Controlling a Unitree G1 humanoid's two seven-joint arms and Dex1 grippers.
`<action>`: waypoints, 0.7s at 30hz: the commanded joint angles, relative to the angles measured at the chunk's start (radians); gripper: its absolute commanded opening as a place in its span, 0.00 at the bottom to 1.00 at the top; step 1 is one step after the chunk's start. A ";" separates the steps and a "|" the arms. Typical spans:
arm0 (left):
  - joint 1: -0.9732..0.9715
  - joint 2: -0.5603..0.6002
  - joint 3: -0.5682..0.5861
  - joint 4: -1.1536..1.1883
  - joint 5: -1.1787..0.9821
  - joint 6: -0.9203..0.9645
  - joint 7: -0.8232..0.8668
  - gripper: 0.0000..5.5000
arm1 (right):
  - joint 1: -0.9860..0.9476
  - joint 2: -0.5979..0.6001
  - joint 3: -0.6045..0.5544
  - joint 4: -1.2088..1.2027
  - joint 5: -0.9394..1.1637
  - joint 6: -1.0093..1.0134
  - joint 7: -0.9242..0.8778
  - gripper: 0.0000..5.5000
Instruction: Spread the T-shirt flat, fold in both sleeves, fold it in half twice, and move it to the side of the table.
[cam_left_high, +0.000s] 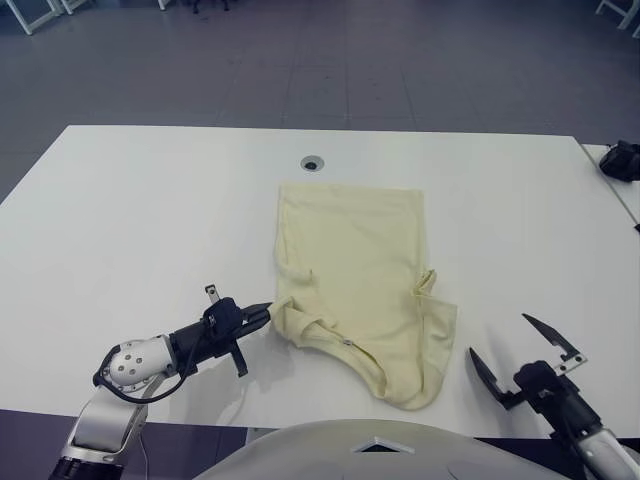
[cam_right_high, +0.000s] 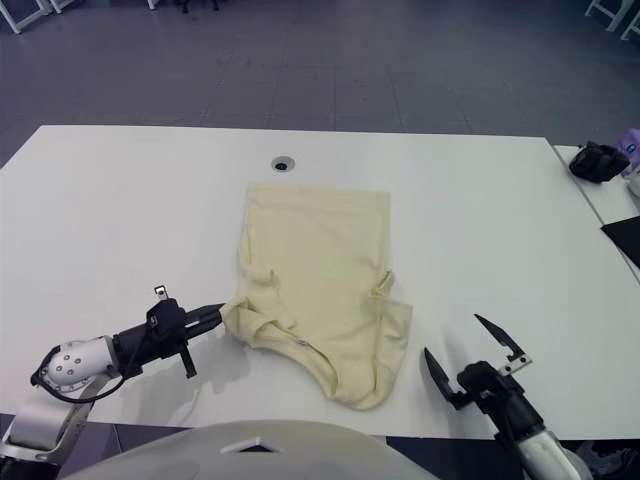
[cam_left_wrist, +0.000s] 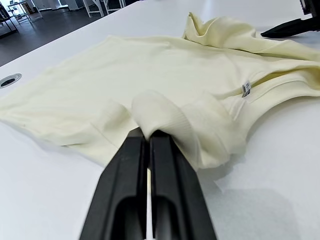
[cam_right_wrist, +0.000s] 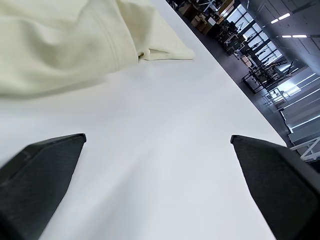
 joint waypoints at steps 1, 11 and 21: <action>0.015 -0.004 -0.003 -0.002 0.020 -0.013 0.013 0.00 | 0.021 -0.049 0.002 0.054 -0.018 -0.036 0.018 0.98; -0.002 -0.008 -0.010 0.004 0.026 -0.010 0.018 0.00 | -0.223 -0.056 0.108 0.004 -0.065 0.332 0.010 0.98; -0.018 -0.014 -0.009 0.028 0.029 -0.016 0.020 0.00 | -0.266 -0.067 0.196 -0.230 -0.019 0.447 0.051 0.98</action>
